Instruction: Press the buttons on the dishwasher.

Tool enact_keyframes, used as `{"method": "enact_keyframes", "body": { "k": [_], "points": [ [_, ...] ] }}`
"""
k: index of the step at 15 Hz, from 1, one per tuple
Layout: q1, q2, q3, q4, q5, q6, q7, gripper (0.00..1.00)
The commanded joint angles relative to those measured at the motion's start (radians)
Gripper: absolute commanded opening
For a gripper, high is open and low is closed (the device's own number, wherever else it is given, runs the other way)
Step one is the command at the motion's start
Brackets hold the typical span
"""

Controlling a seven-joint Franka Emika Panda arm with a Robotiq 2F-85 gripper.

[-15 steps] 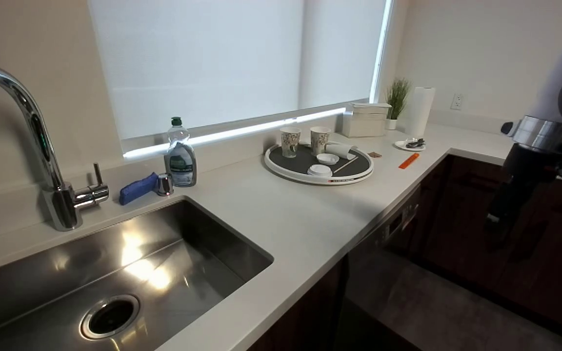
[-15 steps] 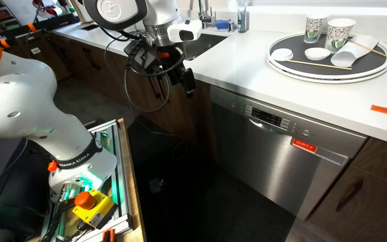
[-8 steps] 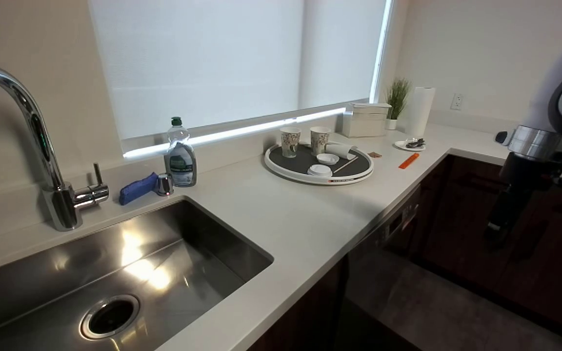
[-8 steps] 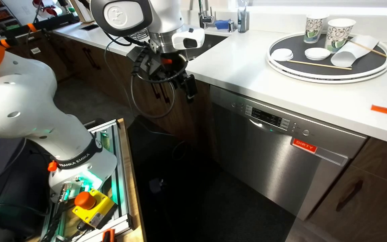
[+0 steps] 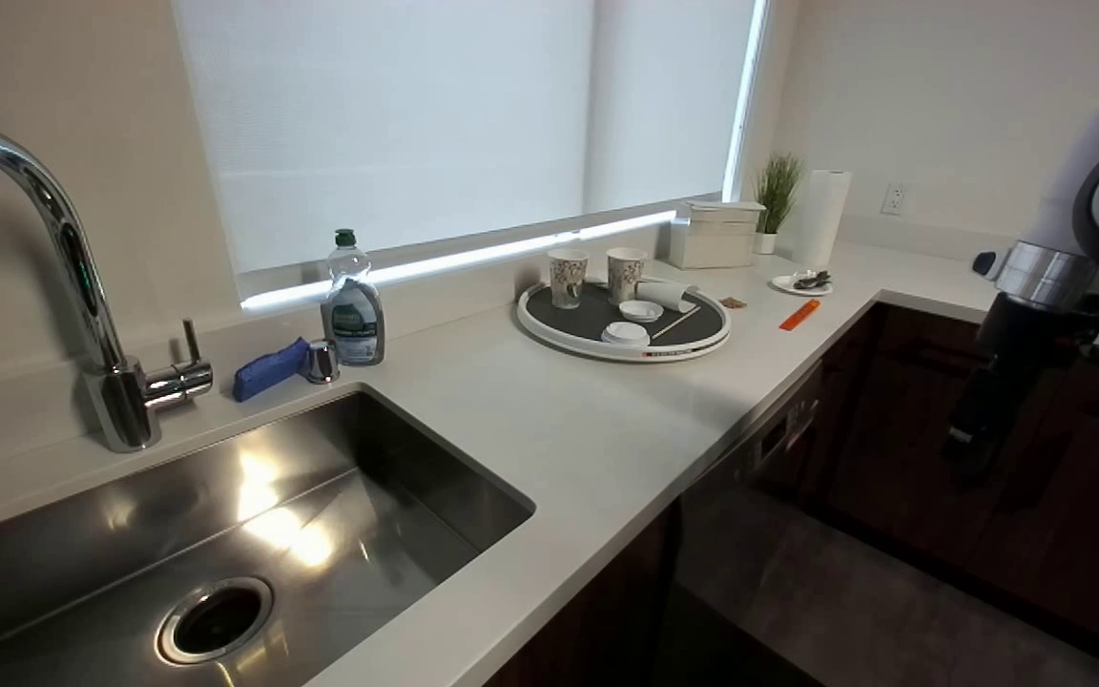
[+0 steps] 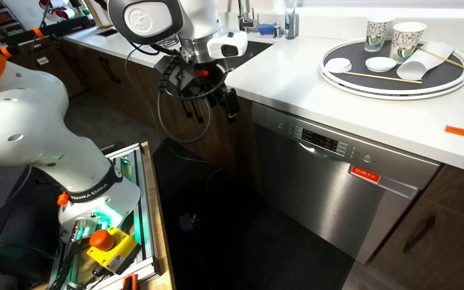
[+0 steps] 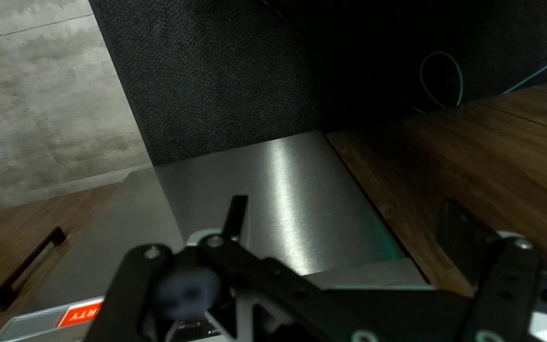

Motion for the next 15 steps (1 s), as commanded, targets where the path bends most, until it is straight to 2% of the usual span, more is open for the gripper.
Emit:
{"method": "enact_keyframes", "body": {
  "k": [1,5,7,9,13,15],
  "points": [
    [-0.021,0.067,-0.022,0.006,-0.049,0.130,-0.036,1.00],
    [0.010,0.162,-0.094,0.006,0.005,0.316,-0.161,1.00],
    [0.001,0.226,-0.093,0.016,-0.011,0.375,-0.152,1.00],
    [0.022,0.281,-0.108,0.019,0.031,0.432,-0.185,1.00],
    [0.100,0.358,-0.146,0.025,0.241,0.539,-0.321,1.00],
    [0.059,0.370,-0.128,0.032,0.195,0.543,-0.266,1.00]
  ]
}}
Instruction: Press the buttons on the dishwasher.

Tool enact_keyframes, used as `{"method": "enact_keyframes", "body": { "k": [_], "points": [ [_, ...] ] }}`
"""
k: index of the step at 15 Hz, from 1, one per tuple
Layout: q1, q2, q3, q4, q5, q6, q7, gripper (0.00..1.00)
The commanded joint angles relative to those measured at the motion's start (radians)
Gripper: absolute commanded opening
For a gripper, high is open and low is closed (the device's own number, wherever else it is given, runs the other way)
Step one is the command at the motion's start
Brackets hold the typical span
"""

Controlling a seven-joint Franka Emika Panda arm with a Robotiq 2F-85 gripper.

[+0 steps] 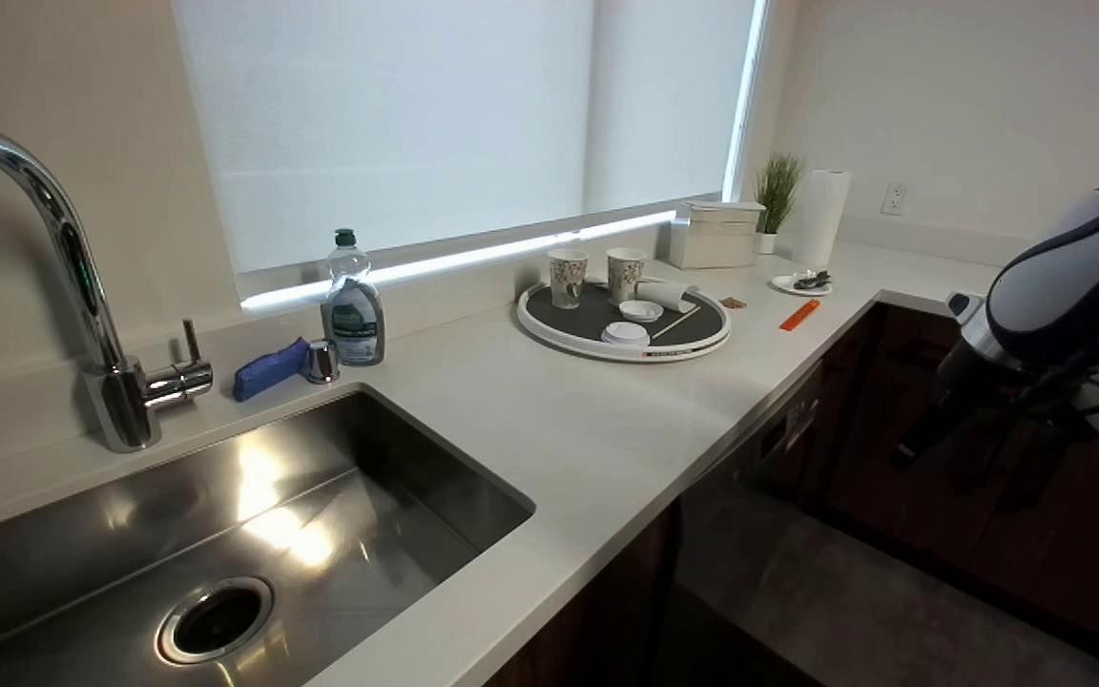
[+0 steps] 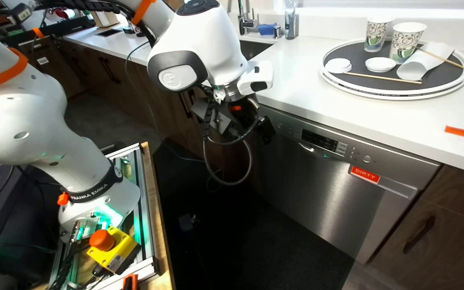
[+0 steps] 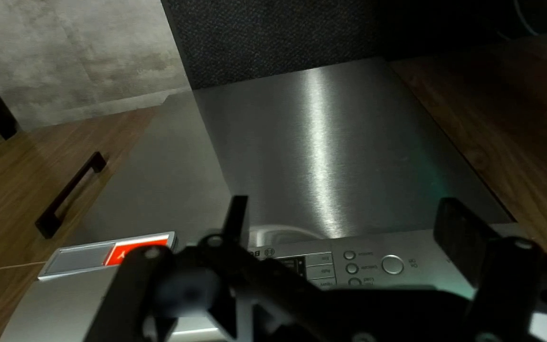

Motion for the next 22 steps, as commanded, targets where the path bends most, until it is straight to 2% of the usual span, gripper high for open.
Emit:
{"method": "enact_keyframes", "body": {
  "k": [1,7,9,10,12,15,18,22],
  "points": [
    [0.000,0.015,0.000,0.005,0.003,0.009,0.002,1.00],
    [-0.005,0.032,-0.005,0.020,0.003,0.010,0.003,1.00],
    [0.029,0.080,-0.006,0.065,0.046,-0.020,-0.083,1.00],
    [0.071,0.098,-0.012,0.090,0.123,-0.047,-0.210,1.00],
    [0.107,0.149,-0.007,0.135,0.212,-0.057,-0.349,1.00],
    [0.111,0.262,0.021,0.229,0.327,-0.085,-0.532,1.00],
    [0.077,0.370,0.056,0.322,0.402,-0.128,-0.626,1.00],
    [0.053,0.494,0.075,0.438,0.427,-0.186,-0.629,1.00]
  ]
}}
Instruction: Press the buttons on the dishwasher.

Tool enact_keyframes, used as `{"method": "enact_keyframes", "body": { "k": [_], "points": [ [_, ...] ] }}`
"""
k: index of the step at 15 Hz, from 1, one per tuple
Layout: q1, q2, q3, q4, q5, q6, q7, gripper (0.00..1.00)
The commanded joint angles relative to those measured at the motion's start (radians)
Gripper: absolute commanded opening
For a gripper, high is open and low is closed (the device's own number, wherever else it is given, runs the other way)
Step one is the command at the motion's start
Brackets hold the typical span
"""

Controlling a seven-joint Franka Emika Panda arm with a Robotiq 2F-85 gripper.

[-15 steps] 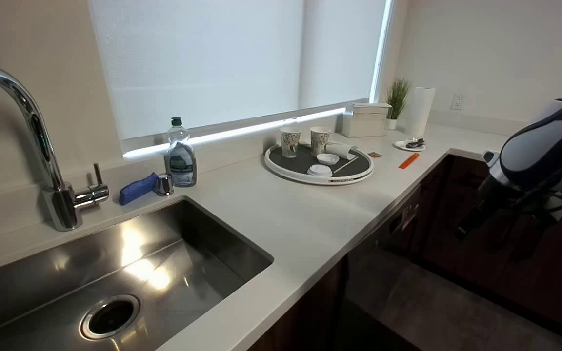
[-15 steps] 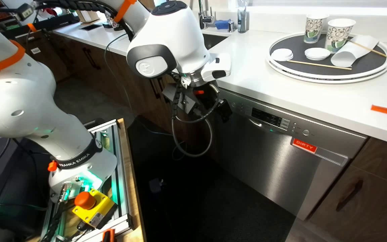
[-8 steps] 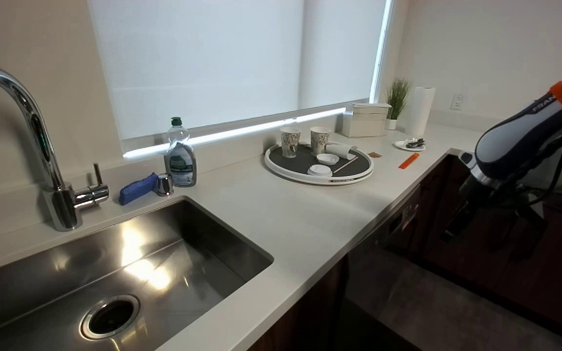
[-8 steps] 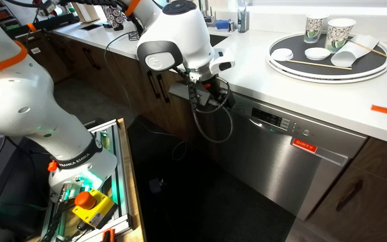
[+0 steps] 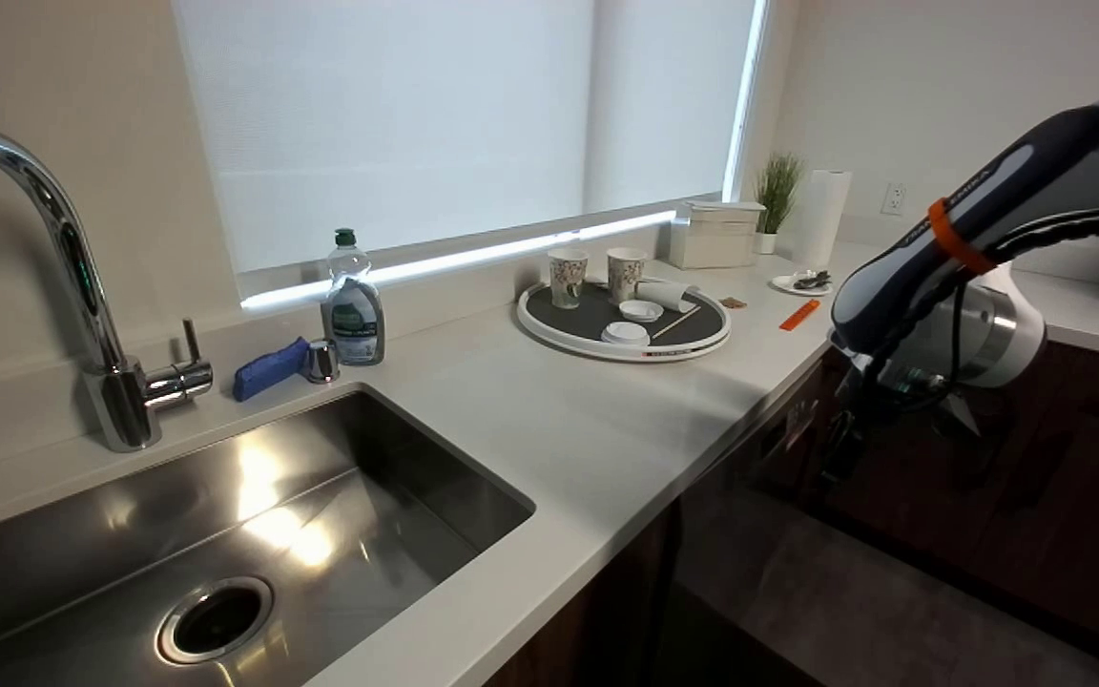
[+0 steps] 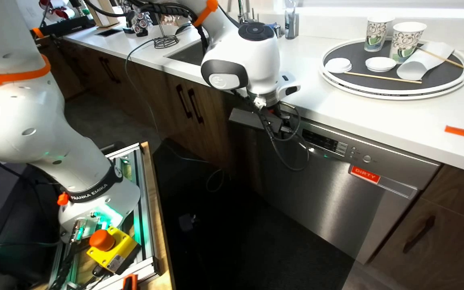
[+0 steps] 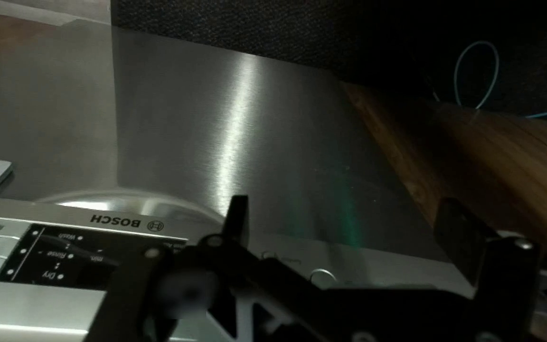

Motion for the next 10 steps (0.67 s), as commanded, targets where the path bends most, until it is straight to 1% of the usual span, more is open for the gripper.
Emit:
{"method": "enact_keyframes", "body": {
  "k": [1,2,7,10],
  "points": [
    [-0.033,0.135,0.025,0.134,0.038,-0.065,-0.019,1.00],
    [-0.141,0.149,0.130,0.150,-0.038,-0.052,0.051,1.00],
    [-0.218,0.229,0.219,0.227,-0.116,-0.010,0.242,1.00],
    [-0.239,0.244,0.247,0.243,-0.179,0.008,0.351,1.00]
  ]
}}
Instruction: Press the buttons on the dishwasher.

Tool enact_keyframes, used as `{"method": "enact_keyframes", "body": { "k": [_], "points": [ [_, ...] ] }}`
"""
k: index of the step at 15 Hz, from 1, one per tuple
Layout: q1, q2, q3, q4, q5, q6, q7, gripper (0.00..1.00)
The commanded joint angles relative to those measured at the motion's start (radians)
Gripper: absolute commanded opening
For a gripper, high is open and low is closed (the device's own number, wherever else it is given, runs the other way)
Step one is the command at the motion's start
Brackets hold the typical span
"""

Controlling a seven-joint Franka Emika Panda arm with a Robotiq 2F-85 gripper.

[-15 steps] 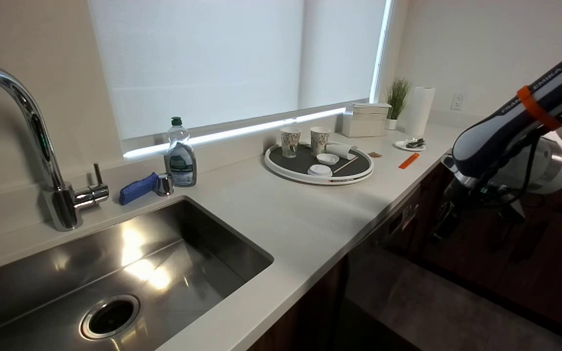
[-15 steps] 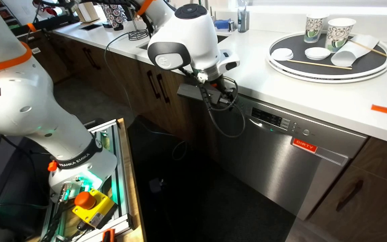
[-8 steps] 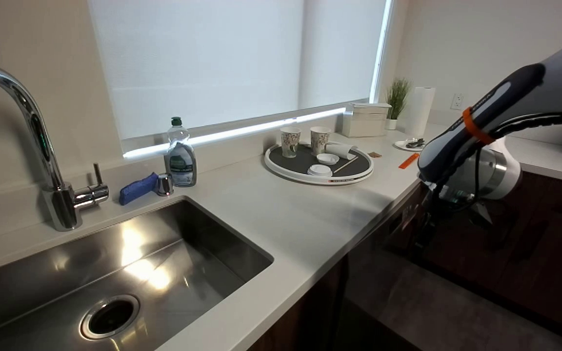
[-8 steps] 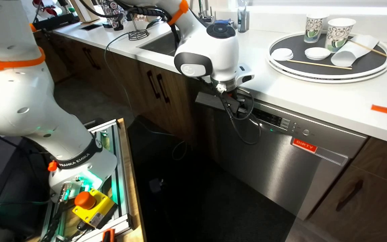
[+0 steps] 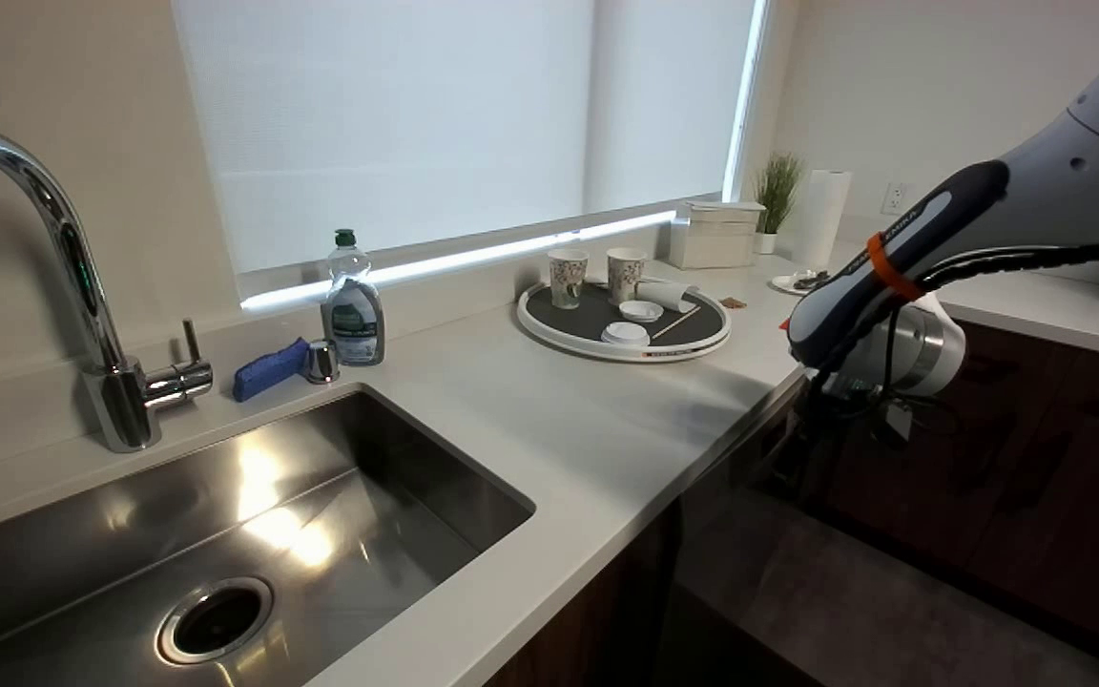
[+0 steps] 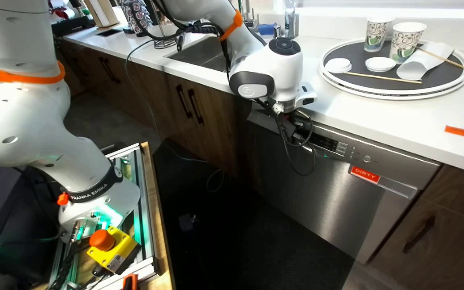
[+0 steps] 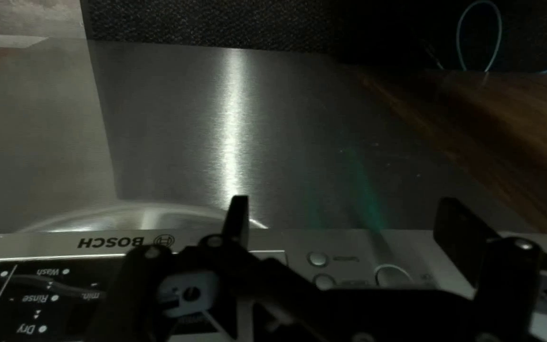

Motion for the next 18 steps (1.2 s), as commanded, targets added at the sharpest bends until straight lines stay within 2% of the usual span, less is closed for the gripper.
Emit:
{"method": "enact_keyframes", "body": {
  "k": [1,7,14,15,16,18],
  "points": [
    [-0.030,0.031,0.041,0.025,-0.090,0.032,0.157,1.00],
    [-0.018,0.012,0.054,0.002,-0.222,0.038,0.353,1.00],
    [-0.018,-0.006,0.041,-0.083,-0.416,0.186,0.461,1.00],
    [-0.015,-0.004,0.037,-0.091,-0.441,0.209,0.480,0.75],
    [-0.011,-0.003,0.031,-0.101,-0.467,0.245,0.500,0.73],
    [-0.024,0.002,0.039,-0.112,-0.507,0.305,0.524,0.58]
  ]
}}
